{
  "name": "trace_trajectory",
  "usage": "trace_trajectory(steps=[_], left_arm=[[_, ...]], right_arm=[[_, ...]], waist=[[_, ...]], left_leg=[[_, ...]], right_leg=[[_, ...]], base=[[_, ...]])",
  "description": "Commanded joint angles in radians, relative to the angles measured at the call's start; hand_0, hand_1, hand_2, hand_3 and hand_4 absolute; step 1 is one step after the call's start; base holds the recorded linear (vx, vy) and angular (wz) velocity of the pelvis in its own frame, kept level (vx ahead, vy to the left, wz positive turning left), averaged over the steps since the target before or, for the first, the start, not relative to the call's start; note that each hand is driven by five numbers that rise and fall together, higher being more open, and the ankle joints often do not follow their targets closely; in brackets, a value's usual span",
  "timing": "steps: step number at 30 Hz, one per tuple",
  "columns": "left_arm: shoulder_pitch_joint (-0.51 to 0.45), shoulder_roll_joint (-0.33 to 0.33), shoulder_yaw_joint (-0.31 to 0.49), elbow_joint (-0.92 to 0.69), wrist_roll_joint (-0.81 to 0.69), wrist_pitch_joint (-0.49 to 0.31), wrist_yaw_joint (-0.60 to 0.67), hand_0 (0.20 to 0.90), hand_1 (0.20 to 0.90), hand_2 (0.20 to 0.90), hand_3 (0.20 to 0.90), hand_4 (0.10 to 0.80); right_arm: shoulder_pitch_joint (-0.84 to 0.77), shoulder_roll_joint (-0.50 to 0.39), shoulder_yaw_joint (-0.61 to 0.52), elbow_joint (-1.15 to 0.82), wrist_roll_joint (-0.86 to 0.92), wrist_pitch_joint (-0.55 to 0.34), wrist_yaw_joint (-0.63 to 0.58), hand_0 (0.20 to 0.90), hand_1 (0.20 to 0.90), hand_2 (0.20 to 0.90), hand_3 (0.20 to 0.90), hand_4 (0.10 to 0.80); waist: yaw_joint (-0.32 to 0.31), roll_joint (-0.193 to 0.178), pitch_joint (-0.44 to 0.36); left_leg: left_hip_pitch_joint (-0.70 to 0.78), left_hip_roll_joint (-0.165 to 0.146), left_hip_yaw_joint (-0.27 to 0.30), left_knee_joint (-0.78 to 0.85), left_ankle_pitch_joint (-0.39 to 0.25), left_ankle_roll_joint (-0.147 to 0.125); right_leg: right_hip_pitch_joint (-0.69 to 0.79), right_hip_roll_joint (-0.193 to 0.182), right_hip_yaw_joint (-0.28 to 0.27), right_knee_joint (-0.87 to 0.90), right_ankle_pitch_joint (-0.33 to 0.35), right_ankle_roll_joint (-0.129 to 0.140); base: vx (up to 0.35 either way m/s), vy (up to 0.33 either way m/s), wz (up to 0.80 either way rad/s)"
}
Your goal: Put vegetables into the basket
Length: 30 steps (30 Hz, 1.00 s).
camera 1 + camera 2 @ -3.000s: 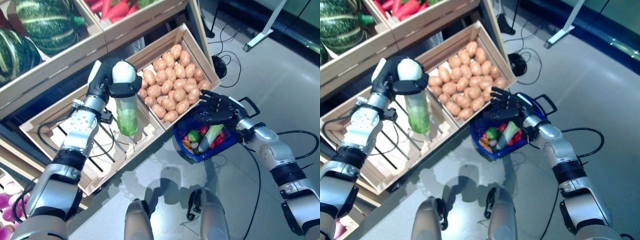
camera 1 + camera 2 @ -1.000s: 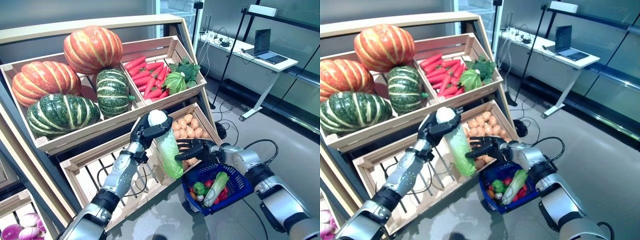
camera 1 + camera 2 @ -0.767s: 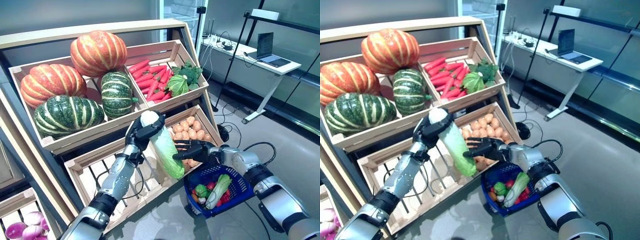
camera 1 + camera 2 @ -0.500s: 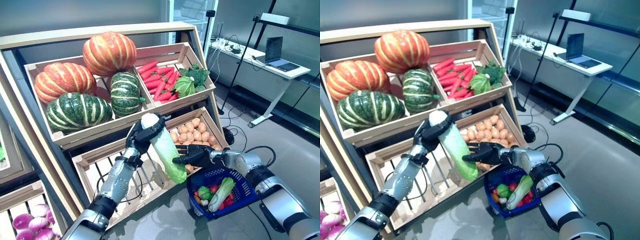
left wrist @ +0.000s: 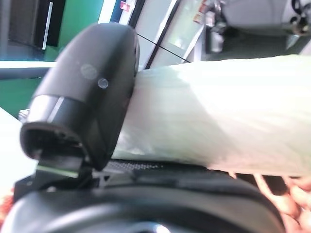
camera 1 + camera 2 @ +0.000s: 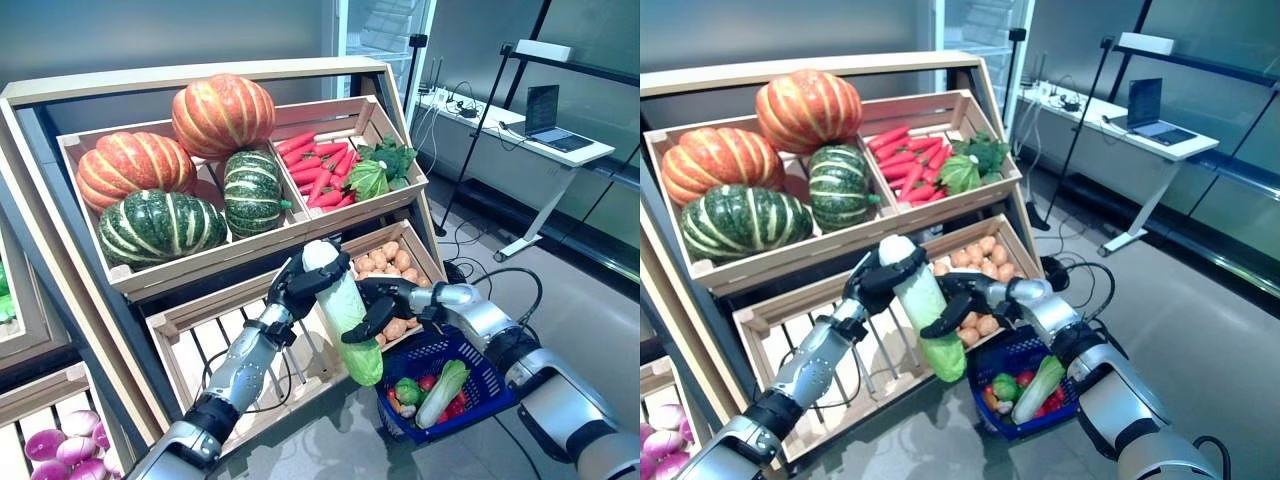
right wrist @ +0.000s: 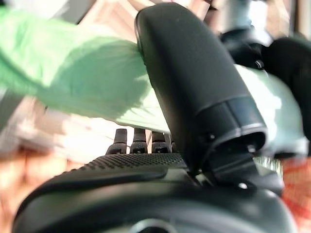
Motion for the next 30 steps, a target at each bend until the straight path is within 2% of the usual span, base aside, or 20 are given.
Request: trace_trajectory(steps=[1, 5, 11, 12, 13, 14, 21, 30], left_arm=[[-0.168, -0.188, -0.090, -0.098, -0.059, -0.047, -0.102, 0.300, 0.300, 0.300, 0.300, 0.400], [-0.185, -0.190, -0.089, -0.094, -0.069, -0.033, -0.106, 0.300, 0.300, 0.300, 0.300, 0.400], [-0.197, -0.193, -0.079, -0.083, -0.082, -0.017, -0.116, 0.300, 0.300, 0.300, 0.300, 0.400], [-0.196, -0.191, -0.077, -0.081, -0.084, -0.016, -0.122, 0.300, 0.300, 0.300, 0.300, 0.400], [-0.195, -0.191, -0.075, -0.077, -0.085, -0.016, -0.129, 0.300, 0.300, 0.300, 0.300, 0.400], [-0.195, -0.190, -0.075, -0.076, -0.088, -0.016, -0.133, 0.300, 0.300, 0.300, 0.300, 0.400], [-0.185, -0.177, -0.072, -0.095, -0.090, -0.010, -0.136, 0.300, 0.300, 0.300, 0.300, 0.400], [-0.179, -0.156, -0.060, -0.102, -0.051, 0.002, -0.114, 0.312, 0.312, 0.312, 0.312, 0.408]], right_arm=[[-0.254, 0.100, -0.027, 0.026, 0.180, 0.018, -0.108, 0.900, 0.900, 0.900, 0.900, 0.800], [-0.210, 0.173, -0.067, 0.100, 0.327, 0.121, -0.026, 0.900, 0.900, 0.900, 0.900, 0.800], [-0.162, 0.212, -0.119, 0.203, 0.414, 0.191, 0.062, 0.900, 0.900, 0.900, 0.900, 0.800], [-0.155, 0.213, -0.134, 0.220, 0.449, 0.212, 0.090, 0.855, 0.855, 0.855, 0.855, 0.770], [-0.151, 0.215, -0.144, 0.232, 0.474, 0.222, 0.097, 0.493, 0.493, 0.493, 0.493, 0.529], [-0.147, 0.219, -0.155, 0.238, 0.499, 0.235, 0.095, 0.300, 0.300, 0.300, 0.300, 0.400], [-0.116, 0.218, -0.198, 0.247, 0.534, 0.243, 0.119, 0.300, 0.300, 0.300, 0.300, 0.400], [-0.111, 0.184, -0.207, 0.221, 0.492, 0.182, 0.023, 0.300, 0.300, 0.300, 0.300, 0.400]], waist=[[0.016, 0.001, -0.039], [0.025, 0.005, -0.038], [0.035, 0.009, -0.045], [0.036, 0.010, -0.047], [0.037, 0.011, -0.048], [0.037, 0.011, -0.048], [0.038, 0.014, -0.053], [0.029, 0.014, -0.051]], left_leg=[[0.034, 0.002, 0.047, 0.001, -0.088, -0.016], [0.041, 0.004, 0.045, 0.001, -0.092, -0.016], [0.048, 0.007, 0.041, 0.001, -0.097, -0.020], [0.050, 0.008, 0.040, 0.001, -0.099, -0.021], [0.051, 0.008, 0.040, 0.001, -0.099, -0.022], [0.051, 0.008, 0.039, 0.001, -0.100, -0.022], [0.050, 0.007, 0.035, 0.001, -0.103, -0.022], [0.048, 0.009, 0.038, 0.001, -0.101, -0.022]], right_leg=[[-0.051, -0.015, 0.040, 0.001, 0.050, -0.017], [-0.040, -0.016, 0.032, 0.001, 0.043, -0.019], [-0.029, -0.016, 0.021, 0.001, 0.037, -0.018], [-0.027, -0.016, 0.019, 0.001, 0.036, -0.017], [-0.026, -0.016, 0.018, 0.001, 0.036, -0.017], [-0.026, -0.016, 0.018, 0.001, 0.036, -0.017], [-0.028, -0.018, 0.017, 0.001, 0.036, -0.016], [-0.035, -0.018, 0.028, 0.001, 0.039, -0.016]], base=[[0.000, 0.000, 0.00], [0.000, 0.000, 0.00], [0.022, 0.000, 0.01], [0.000, 0.000, 0.00], [0.000, 0.000, 0.00], [0.000, 0.000, 0.00], [0.000, 0.000, 0.00], [0.000, 0.000, 0.00]])
